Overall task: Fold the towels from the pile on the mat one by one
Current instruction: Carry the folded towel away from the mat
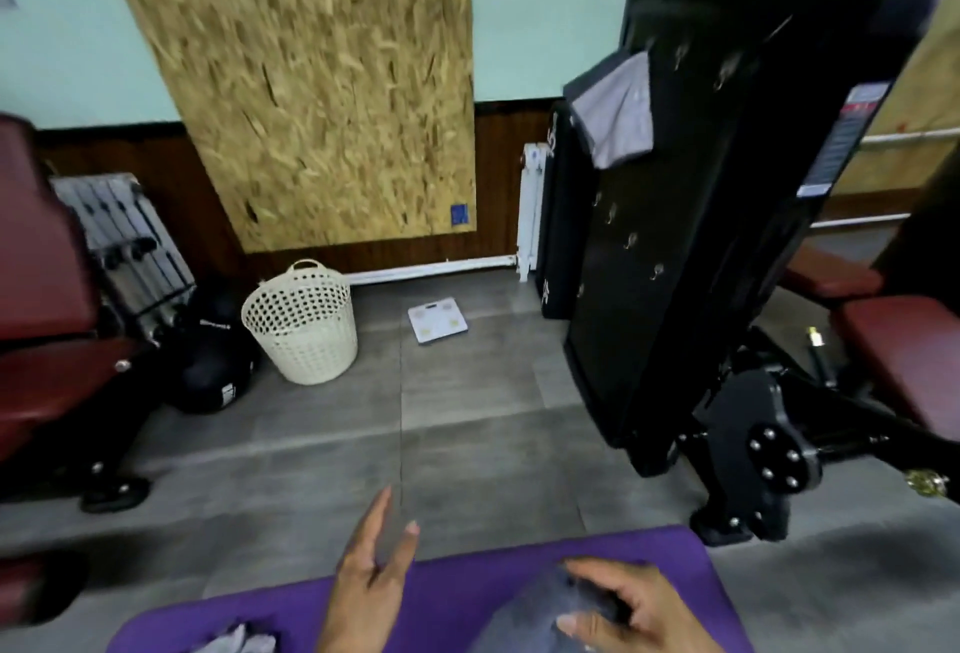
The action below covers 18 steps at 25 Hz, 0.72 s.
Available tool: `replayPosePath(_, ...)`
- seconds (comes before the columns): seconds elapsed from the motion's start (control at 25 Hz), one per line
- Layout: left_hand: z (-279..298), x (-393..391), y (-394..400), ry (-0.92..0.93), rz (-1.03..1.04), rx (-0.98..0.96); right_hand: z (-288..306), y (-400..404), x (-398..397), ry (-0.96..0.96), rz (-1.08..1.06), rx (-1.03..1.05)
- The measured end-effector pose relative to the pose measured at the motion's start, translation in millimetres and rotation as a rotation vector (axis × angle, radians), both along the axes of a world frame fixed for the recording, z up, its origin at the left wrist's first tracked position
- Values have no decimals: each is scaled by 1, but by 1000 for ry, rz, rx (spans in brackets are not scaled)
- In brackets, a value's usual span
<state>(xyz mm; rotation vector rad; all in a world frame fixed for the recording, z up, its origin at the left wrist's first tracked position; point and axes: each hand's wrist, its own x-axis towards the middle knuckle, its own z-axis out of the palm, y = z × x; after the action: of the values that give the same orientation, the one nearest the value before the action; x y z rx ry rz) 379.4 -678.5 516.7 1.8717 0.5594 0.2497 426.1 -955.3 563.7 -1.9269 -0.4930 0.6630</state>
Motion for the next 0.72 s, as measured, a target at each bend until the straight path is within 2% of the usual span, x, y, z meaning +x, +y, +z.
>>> replayPosePath(0.04, 17, 1, 4, -81, -20, 3, 18, 4, -5, -22, 28, 20)
replayPosePath(0.16, 71, -10, 9, -110, -152, 9, 64, 17, -25, -86, 20, 43)
replayPosePath(0.28, 96, -5, 28, -144, -194, 102, 84, 24, -40, -270, -191, 156)
replayPosePath(0.48, 121, 27, 36, -136, -248, 122, 113, 26, -32, -241, -439, 439)
replayPosePath(0.72, 130, 126, -7, -112, -330, 98, 124, 4, 38, -305, -423, 344)
